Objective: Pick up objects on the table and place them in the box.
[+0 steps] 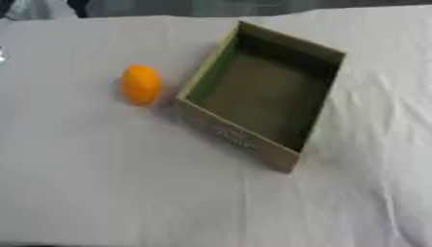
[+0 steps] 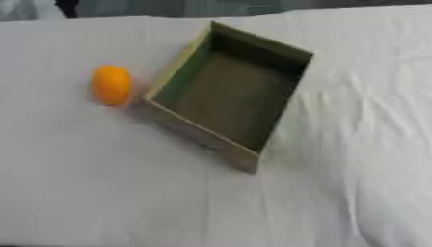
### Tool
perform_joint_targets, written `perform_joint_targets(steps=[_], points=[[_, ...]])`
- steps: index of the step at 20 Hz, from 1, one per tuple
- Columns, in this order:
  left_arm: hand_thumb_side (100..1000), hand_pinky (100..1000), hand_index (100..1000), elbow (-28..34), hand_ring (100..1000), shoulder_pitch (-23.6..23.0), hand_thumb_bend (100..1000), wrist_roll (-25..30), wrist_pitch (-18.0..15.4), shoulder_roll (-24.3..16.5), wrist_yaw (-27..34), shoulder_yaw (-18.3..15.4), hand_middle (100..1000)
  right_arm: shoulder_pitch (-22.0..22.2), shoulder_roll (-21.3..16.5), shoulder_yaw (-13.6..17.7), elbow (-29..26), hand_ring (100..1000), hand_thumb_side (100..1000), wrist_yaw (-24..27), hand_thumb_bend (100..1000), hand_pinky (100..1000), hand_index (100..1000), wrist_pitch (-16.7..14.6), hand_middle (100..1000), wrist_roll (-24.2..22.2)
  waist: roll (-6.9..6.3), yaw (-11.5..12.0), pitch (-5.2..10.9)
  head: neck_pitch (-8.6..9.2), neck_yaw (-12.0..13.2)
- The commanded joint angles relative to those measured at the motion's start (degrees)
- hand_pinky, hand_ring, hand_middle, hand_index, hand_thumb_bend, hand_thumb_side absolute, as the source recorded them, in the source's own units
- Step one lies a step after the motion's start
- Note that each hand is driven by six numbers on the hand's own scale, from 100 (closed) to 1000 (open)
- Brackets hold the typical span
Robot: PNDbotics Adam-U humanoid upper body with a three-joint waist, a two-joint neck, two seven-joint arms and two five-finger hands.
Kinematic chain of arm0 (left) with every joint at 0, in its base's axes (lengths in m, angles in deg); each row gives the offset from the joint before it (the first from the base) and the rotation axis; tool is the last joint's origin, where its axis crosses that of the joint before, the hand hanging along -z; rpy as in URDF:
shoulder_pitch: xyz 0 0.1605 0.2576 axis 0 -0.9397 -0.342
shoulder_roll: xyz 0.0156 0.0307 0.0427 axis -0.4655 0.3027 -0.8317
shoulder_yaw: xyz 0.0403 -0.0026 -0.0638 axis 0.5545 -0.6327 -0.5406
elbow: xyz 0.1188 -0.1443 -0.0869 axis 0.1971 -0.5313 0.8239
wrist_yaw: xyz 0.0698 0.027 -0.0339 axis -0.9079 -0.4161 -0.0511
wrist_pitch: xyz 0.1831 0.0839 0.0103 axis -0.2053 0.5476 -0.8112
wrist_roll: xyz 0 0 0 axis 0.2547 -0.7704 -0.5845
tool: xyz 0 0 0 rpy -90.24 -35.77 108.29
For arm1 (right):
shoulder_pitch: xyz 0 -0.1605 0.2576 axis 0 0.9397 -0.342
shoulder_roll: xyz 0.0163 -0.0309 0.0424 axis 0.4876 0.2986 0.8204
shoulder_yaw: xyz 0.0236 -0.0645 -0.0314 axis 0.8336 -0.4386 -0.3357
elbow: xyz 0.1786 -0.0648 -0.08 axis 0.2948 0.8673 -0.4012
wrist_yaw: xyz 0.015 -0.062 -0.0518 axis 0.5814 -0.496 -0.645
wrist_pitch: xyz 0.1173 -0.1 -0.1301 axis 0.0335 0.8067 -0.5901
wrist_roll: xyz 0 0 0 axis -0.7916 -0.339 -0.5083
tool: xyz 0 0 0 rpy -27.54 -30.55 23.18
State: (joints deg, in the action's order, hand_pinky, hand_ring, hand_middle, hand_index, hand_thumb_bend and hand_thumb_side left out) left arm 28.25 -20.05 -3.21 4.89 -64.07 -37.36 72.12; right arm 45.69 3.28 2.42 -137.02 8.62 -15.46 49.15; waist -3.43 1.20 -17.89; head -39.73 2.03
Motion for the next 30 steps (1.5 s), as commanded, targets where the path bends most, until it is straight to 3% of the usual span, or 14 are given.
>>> perform_joint_targets(steps=[1,7,11,23,30], points=[[898,762,909,-1.5,784,3.0,199,8.3,-1.5,-3.2,-6.0,1.2,725,-0.3,-1.8,0.3,-0.8,846,613,-0.3,100,765,896,-0.1,816,0.0,0.12,0.1,1.48,-0.56,1.3],[888,804,969,-8.2,821,8.6,306,19.8,-6.3,-3.5,-9.1,4.7,768,-0.3,-1.9,0.0,-0.8,846,613,-0.1,100,766,897,-0.1,816,-0.3,-0.13,0.1,1.91,-0.46,2.8],[869,817,978,-13.3,835,12.4,426,25.2,-9.7,-2.6,-10.8,7.2,784,-0.2,-2.0,-0.1,-0.8,846,613,0.0,100,766,897,0.0,815,-0.5,-0.39,0.1,2.09,-0.52,2.8],[878,828,927,-29.0,841,21.3,565,30.9,-14.3,4.4,-12.1,12.4,778,-0.8,-2.2,-0.6,-0.8,846,614,0.6,100,766,897,-0.1,813,-1.2,-0.85,-0.8,2.32,-0.04,2.6],[762,841,992,-36.0,859,22.4,602,37.0,-17.2,6.1,-17.2,13.6,810,-1.0,-2.4,-0.7,-0.8,846,614,0.8,100,767,896,-0.1,811,-1.4,-1.12,-1.2,2.32,0.80,2.3]])
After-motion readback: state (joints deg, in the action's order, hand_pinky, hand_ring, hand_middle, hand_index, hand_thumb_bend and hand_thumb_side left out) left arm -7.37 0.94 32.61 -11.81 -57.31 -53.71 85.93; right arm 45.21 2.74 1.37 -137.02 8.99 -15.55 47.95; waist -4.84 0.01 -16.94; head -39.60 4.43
